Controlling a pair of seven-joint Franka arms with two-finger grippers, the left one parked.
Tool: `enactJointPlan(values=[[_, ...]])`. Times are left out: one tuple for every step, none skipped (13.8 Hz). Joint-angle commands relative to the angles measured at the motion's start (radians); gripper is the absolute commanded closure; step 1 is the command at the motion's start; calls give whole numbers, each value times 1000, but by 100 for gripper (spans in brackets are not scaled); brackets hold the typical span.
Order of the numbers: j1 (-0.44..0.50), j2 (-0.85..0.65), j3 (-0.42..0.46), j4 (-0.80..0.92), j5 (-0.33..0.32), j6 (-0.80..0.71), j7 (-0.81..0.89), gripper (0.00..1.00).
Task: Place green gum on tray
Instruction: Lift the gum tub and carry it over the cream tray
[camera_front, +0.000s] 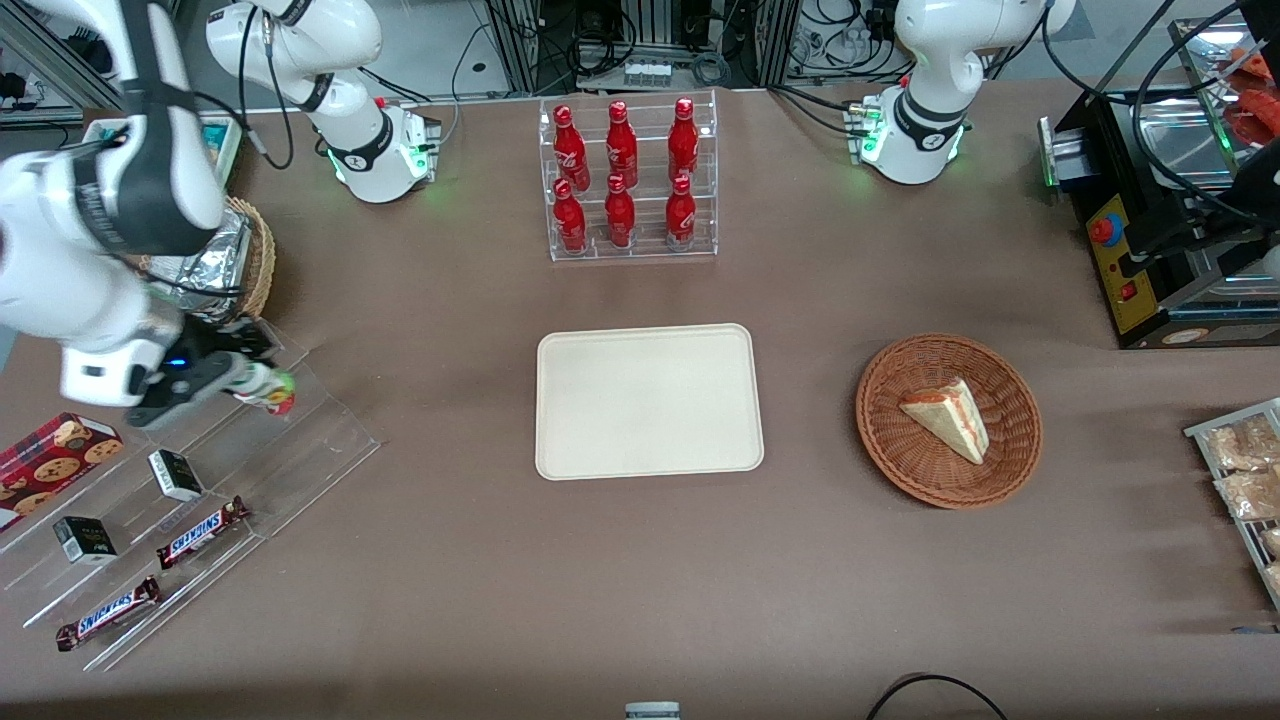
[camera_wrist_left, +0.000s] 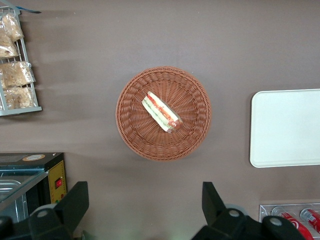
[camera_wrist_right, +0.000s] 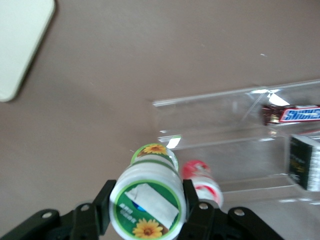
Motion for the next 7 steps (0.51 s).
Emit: enactJointPlan(values=[[124,15,-8,20,-2,-26,208,100],[172,25,-8,20,-2,-17,290,100],[218,40,-8,22,-2,-8,371,100],[256,61,-8,40,0,-3,446,100],[299,92,-8,66,3,-5,530,100],[338,118,-8,94,12,-5,610,100],[376,144,-7,121,13,-3,693,100]])
